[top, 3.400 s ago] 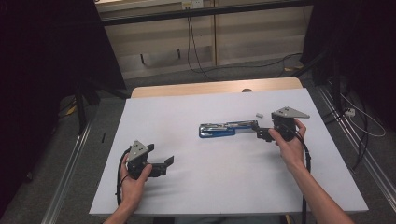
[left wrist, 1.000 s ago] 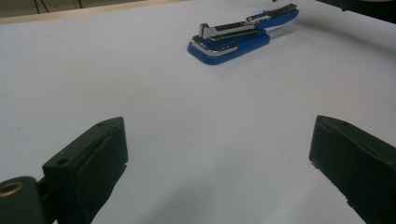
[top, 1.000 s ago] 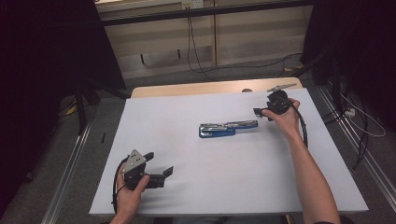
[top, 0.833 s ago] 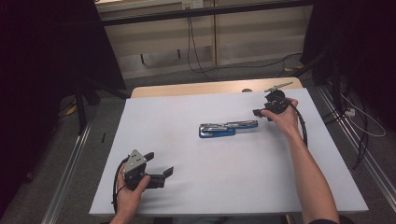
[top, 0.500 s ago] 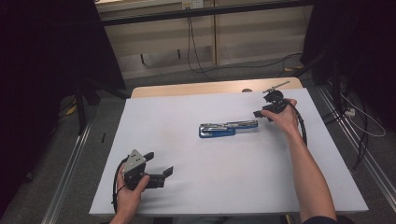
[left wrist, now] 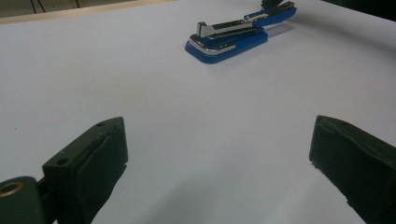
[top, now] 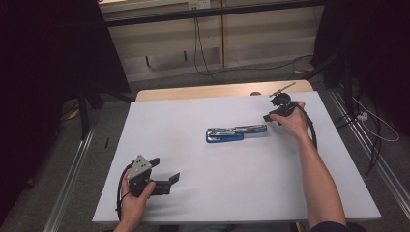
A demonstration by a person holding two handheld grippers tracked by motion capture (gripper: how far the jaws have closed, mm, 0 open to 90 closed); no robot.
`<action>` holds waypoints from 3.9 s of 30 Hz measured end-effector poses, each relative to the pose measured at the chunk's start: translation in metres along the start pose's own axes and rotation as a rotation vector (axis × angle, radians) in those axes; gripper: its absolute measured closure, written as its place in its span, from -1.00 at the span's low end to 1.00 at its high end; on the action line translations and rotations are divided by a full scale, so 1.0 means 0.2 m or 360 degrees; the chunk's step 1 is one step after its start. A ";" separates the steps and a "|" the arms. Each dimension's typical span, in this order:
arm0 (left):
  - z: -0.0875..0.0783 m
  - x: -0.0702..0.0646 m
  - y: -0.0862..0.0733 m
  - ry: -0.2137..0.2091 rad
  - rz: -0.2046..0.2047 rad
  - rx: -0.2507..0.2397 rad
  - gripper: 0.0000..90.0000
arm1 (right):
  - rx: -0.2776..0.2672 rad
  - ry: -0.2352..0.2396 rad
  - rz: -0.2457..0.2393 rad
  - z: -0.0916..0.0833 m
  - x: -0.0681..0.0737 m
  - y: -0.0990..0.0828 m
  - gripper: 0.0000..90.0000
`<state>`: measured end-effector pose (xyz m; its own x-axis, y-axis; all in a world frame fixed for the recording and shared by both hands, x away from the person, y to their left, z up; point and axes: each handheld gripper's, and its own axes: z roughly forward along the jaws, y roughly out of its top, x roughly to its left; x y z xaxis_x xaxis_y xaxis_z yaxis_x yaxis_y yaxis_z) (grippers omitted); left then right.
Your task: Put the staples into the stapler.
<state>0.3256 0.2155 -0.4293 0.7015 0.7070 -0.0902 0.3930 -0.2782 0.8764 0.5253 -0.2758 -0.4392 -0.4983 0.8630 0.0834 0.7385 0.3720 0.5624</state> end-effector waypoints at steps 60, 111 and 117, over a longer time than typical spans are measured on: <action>-0.01 0.00 0.00 0.0004 -0.0005 -0.0017 -0.90 | -0.0077 0.0004 0.0032 -0.07 -0.01 -0.03 0.76; 0.00 0.00 0.01 0.0003 0.0003 -0.0006 -0.90 | -0.0356 0.0275 -0.0252 -0.17 0.31 0.09 0.76; 0.00 -0.01 0.01 0.0012 0.0035 0.0004 -0.90 | -0.0356 0.0301 -0.0289 -0.15 0.35 0.10 0.76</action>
<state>0.3255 0.2133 -0.4282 0.7053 0.7057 -0.0671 0.3791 -0.2955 0.8769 0.4925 -0.2184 -0.3967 -0.7034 0.7031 0.1048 0.5227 0.4116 0.7466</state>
